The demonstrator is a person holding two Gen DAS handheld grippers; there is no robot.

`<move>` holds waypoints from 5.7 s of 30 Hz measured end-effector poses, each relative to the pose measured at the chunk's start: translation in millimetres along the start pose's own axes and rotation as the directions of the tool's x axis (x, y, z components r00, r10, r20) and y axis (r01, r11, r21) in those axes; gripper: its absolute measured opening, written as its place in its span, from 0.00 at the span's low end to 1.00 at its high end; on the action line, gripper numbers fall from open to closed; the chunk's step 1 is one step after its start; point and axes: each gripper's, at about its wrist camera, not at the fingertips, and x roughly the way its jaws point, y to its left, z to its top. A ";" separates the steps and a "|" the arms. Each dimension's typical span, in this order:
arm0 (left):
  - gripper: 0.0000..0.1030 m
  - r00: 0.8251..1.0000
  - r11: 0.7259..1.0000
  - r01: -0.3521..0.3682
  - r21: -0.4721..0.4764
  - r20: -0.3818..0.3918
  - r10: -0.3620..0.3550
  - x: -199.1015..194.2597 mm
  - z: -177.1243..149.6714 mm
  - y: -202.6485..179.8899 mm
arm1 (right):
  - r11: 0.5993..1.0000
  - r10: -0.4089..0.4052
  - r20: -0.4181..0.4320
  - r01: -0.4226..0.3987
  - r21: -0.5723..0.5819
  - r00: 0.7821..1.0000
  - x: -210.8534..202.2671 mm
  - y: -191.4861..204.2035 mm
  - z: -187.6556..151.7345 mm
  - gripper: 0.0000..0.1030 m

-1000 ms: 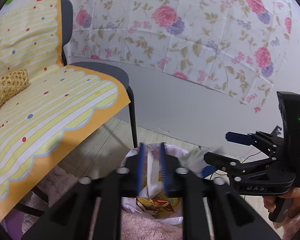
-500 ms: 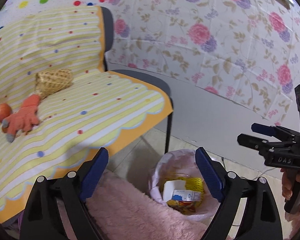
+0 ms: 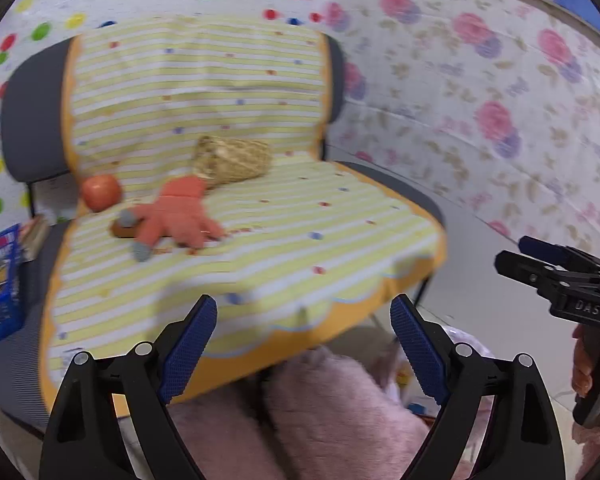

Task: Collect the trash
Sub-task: 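Move both tools back toward the chair, then grasp the orange plush toy with the right tool while the left tool grasps the brown leather sheath, then carry the plush toy and leather sheath over the bin and open both tools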

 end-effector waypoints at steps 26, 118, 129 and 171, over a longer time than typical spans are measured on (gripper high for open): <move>0.85 0.921 0.896 -0.390 -0.215 -0.082 0.381 35.0 24.8 182.0 | 0.948 0.261 -0.079 -0.271 -0.166 0.962 158.3 164.7 97.0 0.76; 0.49 0.996 0.997 -0.068 -0.035 -0.062 0.066 79.5 32.7 27.7 | 0.988 0.104 0.018 -0.106 0.112 0.994 66.0 -31.0 24.6 0.20; 0.49 0.988 0.988 0.147 0.054 -0.051 -0.144 48.6 3.1 -42.8 | 0.994 0.044 -0.019 -0.042 0.104 0.999 20.1 -41.1 -2.1 0.20; 0.77 0.931 0.914 0.359 0.188 -0.148 -0.335 49.2 -16.8 -171.0 | 0.953 -0.127 -0.090 0.147 0.267 0.988 -46.6 -130.4 -93.7 0.59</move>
